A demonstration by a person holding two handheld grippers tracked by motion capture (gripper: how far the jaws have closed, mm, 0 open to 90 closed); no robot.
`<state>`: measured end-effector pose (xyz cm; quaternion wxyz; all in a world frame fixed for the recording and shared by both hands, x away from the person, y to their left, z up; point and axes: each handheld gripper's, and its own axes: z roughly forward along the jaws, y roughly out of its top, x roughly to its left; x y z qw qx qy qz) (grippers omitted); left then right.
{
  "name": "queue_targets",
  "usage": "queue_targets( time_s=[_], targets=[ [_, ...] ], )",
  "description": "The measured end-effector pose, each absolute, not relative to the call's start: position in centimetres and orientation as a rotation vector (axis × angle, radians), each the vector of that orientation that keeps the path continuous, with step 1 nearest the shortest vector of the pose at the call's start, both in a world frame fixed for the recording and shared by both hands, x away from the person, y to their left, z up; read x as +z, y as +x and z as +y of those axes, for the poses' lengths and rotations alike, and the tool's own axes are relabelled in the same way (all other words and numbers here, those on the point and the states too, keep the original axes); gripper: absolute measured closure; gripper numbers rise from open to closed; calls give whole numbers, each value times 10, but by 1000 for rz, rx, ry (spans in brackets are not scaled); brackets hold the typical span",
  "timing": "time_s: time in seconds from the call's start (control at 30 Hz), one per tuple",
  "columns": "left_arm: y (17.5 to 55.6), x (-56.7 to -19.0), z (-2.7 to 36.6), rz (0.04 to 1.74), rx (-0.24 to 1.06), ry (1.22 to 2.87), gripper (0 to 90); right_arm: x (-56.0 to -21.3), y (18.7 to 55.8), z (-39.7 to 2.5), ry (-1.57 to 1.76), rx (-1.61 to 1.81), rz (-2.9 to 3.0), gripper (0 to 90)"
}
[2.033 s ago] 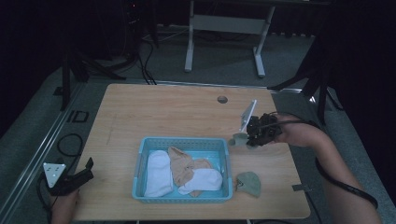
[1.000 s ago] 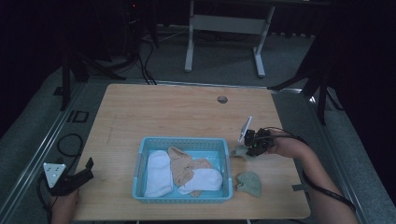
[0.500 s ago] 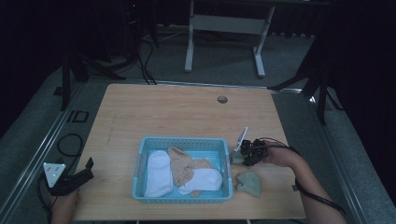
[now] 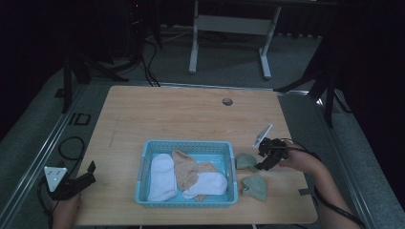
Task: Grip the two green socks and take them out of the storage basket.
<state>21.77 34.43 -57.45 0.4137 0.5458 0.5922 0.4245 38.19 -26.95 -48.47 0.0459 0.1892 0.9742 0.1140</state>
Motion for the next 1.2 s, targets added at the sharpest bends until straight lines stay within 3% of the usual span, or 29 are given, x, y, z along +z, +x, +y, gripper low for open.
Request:
queue_targets(
  time_s=[0.6, 1.2],
  targets=[
    [218, -575, 345, 1486, 1065, 1373, 7, -509, 367, -342, 935, 537, 2751, 110],
    [217, -575, 344, 1486, 1067, 1370, 7, -536, 345, -387, 1189, 773, 2304, 105]
  ],
)
